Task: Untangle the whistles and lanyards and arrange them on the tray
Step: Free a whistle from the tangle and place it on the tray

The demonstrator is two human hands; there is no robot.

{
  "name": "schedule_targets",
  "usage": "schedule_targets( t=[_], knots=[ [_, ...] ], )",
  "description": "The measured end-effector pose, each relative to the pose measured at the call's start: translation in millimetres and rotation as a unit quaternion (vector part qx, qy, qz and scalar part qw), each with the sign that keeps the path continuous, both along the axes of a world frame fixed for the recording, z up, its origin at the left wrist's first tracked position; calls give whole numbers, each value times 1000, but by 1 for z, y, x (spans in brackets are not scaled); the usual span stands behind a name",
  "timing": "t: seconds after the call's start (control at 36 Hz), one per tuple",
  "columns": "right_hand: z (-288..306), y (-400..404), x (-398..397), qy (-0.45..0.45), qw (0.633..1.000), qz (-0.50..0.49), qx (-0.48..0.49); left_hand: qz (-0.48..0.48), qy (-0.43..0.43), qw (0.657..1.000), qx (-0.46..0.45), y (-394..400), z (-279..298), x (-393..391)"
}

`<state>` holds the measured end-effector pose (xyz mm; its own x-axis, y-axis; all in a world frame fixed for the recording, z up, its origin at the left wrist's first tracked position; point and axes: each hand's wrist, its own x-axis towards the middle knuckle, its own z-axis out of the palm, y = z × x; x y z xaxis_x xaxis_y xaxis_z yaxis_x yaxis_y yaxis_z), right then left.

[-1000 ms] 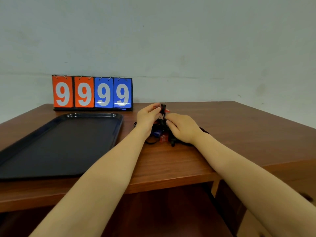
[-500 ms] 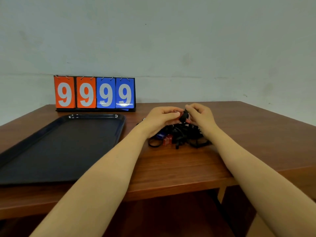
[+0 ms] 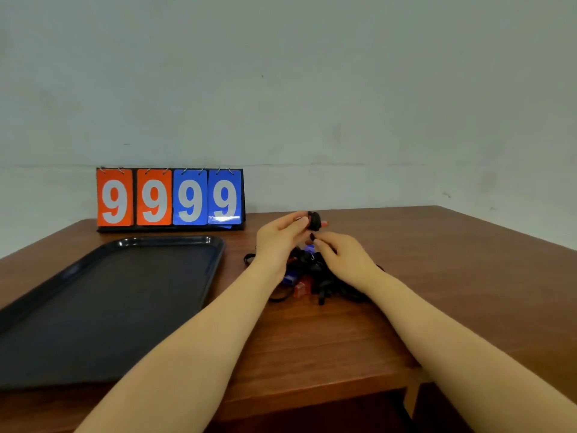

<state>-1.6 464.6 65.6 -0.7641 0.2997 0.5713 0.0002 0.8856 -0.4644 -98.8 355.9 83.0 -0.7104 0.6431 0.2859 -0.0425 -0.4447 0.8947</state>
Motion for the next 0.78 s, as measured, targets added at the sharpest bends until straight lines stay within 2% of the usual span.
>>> schedule_targets(
  t=[0.11,0.31,0.39,0.47,0.67,0.78],
  knots=[
    [3,-3,1,-14,1000,-2,19,115,103,985,-72,2,0,-4],
    [4,0,-2,25,1000,-13,-7,178,220,949,-138,2,0,-11],
    [5,0,-2,53,998,-27,-30,198,217,943,-154,1,0,-17],
    [6,1,-1,79,994,-40,-57,187,188,953,-144,1,1,-18],
    [8,4,5,151,973,-52,-166,96,236,952,-169,-1,4,-9],
    [14,5,7,174,951,-54,-251,-24,155,980,-123,-4,6,-7]
  ],
)
